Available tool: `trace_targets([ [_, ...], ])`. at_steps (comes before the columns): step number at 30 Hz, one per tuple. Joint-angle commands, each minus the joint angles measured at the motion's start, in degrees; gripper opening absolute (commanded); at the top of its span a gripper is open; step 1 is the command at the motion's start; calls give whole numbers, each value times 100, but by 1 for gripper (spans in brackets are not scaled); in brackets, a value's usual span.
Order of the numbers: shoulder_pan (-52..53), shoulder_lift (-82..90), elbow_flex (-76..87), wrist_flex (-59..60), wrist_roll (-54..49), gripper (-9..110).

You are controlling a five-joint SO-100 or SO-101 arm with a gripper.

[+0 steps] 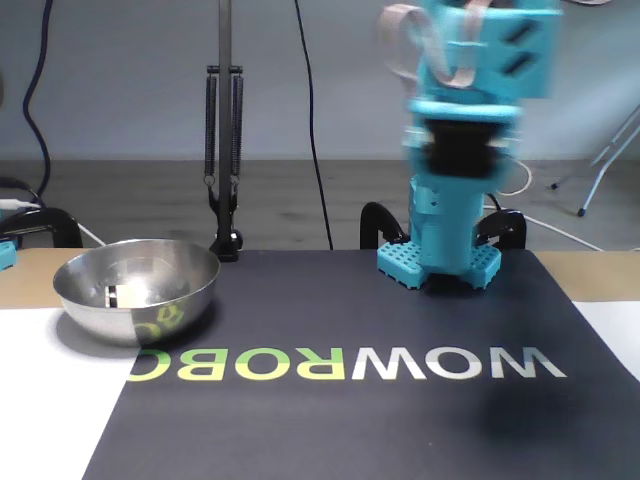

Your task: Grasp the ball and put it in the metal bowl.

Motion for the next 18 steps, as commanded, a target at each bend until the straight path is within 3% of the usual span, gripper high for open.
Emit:
trace_targets([
  [1, -246, 387, 114, -79, 229, 0],
  [18, -1274, 422, 1336, -1213, 1099, 0],
])
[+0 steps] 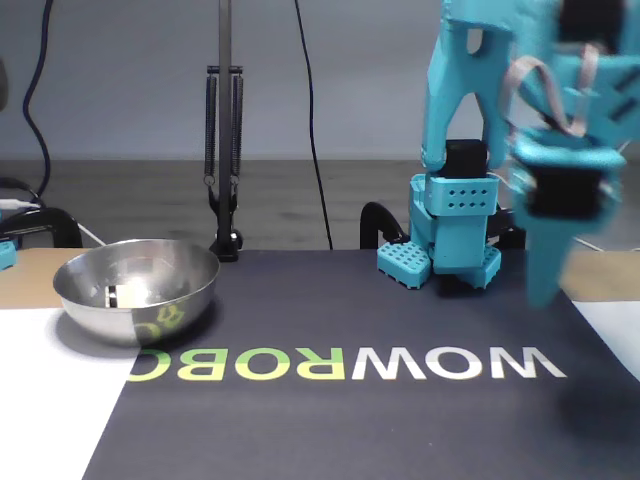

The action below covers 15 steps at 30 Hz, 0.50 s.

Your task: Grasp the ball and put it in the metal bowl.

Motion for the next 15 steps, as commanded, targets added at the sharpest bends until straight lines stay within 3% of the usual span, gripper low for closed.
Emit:
trace_targets([
  [1, -18, 316, 88, -185, 44, 0],
  [15, 246, 2127, 1723, -1582, 44, 0],
])
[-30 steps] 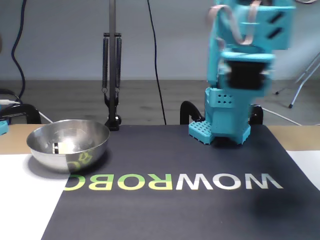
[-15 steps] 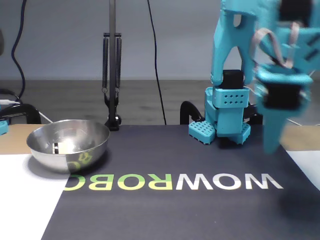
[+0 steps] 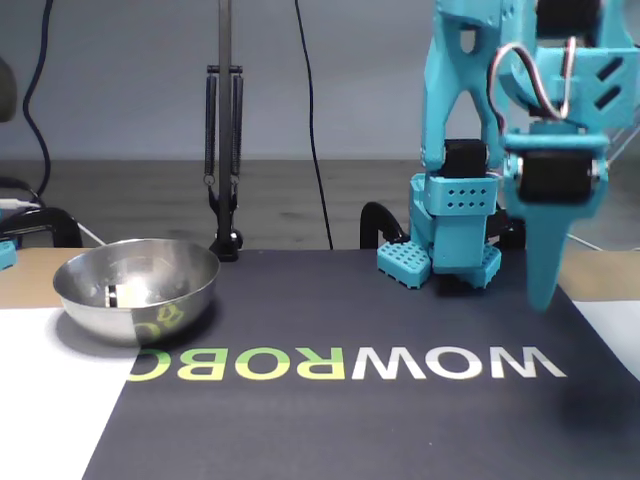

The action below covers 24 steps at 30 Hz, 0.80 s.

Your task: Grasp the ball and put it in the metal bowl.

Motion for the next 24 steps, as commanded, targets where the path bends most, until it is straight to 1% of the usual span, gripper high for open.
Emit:
trace_targets([
  [1, 132, 791, 457, -387, 18, 0],
  [10, 378, 2373, 2065, -1582, 18, 0],
  [24, 387, 5001, 4755, -3164, -53, 0],
])
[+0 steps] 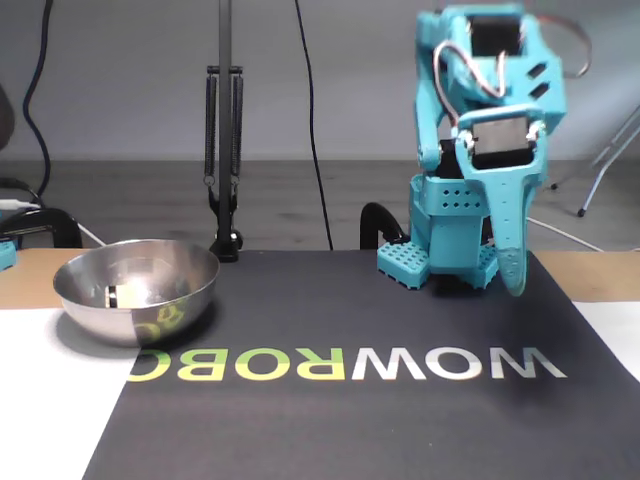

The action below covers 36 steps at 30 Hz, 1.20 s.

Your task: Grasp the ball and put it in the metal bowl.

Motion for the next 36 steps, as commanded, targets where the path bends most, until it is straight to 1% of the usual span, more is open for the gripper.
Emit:
trace_targets([
  [1, 0, 765, 554, -343, -53, 0],
  [5, 0, 1705, 1397, -694, -193, 0],
  [11, 0, 3067, 2522, -773, -1213, 0],
  [16, 0, 4166, 3428, -765, -1819, 0],
  [19, 9, 4526, 3428, -413, -2030, 0],
  [27, 9, 5089, 3419, 519, -2048, 0],
  [36, 193, 5115, 3419, 571, -1995, 0],
])
